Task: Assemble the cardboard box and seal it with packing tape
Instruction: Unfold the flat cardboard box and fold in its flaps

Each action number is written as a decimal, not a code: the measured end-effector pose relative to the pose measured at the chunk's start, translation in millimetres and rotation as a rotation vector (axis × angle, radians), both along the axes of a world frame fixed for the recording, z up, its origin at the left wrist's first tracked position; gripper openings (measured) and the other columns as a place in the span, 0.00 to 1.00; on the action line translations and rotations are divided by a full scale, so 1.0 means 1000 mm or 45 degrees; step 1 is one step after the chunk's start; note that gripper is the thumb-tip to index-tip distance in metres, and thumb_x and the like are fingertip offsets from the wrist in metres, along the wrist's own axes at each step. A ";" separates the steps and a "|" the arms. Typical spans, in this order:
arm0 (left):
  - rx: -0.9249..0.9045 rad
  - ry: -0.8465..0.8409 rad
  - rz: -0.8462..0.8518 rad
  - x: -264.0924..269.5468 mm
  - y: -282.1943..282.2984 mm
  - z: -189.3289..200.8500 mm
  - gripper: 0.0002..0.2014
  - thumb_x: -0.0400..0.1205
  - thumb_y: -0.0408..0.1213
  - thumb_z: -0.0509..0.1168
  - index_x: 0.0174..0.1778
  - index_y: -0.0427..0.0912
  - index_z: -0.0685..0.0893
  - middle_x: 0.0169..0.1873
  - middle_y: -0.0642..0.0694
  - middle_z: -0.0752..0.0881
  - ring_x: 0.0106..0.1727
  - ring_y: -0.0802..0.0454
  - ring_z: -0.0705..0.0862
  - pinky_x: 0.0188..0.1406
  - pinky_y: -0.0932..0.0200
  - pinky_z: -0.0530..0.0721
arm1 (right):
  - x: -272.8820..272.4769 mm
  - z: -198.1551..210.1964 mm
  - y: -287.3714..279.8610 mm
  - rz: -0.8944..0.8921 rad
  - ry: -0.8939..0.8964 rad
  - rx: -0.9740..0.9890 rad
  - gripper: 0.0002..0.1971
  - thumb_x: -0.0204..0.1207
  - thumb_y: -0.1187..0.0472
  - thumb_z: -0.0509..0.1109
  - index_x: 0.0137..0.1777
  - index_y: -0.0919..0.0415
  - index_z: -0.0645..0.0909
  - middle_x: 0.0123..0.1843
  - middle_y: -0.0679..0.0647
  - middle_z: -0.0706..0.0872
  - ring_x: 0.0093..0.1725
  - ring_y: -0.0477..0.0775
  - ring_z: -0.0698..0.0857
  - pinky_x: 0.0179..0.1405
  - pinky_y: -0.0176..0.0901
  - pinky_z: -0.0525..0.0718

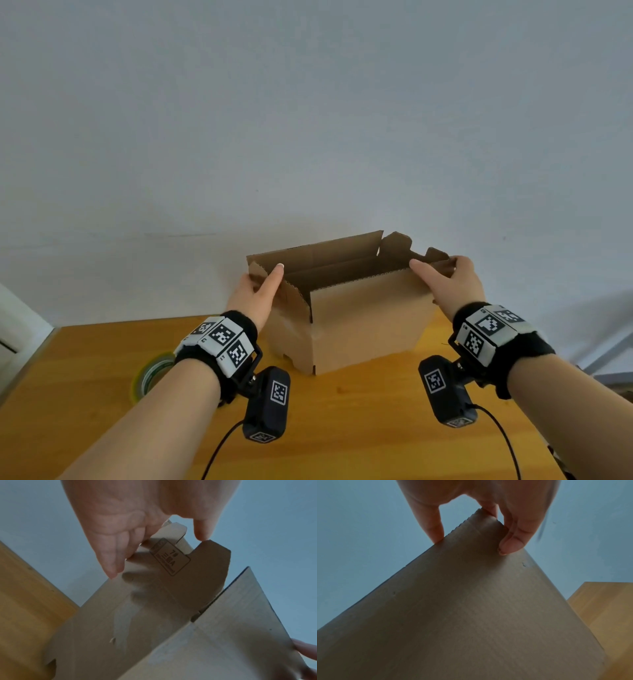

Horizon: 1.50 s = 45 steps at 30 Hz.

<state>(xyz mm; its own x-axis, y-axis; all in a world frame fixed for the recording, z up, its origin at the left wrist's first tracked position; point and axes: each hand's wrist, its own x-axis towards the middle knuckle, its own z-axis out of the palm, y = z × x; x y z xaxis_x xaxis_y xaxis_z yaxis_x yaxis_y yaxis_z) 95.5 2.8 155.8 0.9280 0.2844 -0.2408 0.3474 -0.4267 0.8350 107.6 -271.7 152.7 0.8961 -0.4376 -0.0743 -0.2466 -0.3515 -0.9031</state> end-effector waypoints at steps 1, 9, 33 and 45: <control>-0.031 0.004 -0.014 -0.001 -0.001 0.001 0.34 0.75 0.67 0.56 0.69 0.46 0.69 0.66 0.43 0.76 0.65 0.42 0.76 0.67 0.40 0.75 | 0.000 0.000 0.000 0.010 0.005 -0.011 0.31 0.68 0.45 0.73 0.65 0.61 0.69 0.55 0.53 0.79 0.54 0.57 0.80 0.56 0.56 0.82; -0.194 0.097 -0.165 -0.006 -0.019 0.003 0.44 0.72 0.50 0.71 0.80 0.45 0.54 0.77 0.41 0.65 0.74 0.42 0.69 0.69 0.41 0.74 | -0.001 0.001 0.007 0.136 0.091 -0.157 0.32 0.65 0.35 0.67 0.61 0.58 0.74 0.55 0.57 0.81 0.54 0.59 0.80 0.52 0.53 0.80; 0.279 -0.084 -0.098 0.001 -0.017 0.024 0.15 0.82 0.38 0.52 0.27 0.44 0.63 0.24 0.48 0.65 0.25 0.51 0.64 0.27 0.59 0.62 | -0.005 -0.005 0.021 0.180 0.036 -0.119 0.27 0.79 0.43 0.58 0.68 0.64 0.72 0.59 0.57 0.81 0.58 0.57 0.79 0.53 0.47 0.74; -0.014 0.013 0.008 -0.007 -0.024 0.032 0.04 0.79 0.35 0.57 0.38 0.47 0.71 0.37 0.46 0.74 0.51 0.38 0.80 0.56 0.37 0.82 | -0.012 0.006 0.018 0.244 0.021 -0.119 0.21 0.80 0.45 0.59 0.57 0.62 0.79 0.46 0.55 0.82 0.47 0.54 0.78 0.45 0.44 0.71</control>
<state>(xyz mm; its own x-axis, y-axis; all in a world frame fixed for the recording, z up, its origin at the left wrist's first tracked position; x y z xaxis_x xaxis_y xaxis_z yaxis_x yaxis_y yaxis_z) 88.4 -20.8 188.2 0.9238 0.2871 -0.2532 0.3582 -0.4151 0.8363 95.6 -253.6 158.5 0.9626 -0.2650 -0.0568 -0.1816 -0.4752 -0.8609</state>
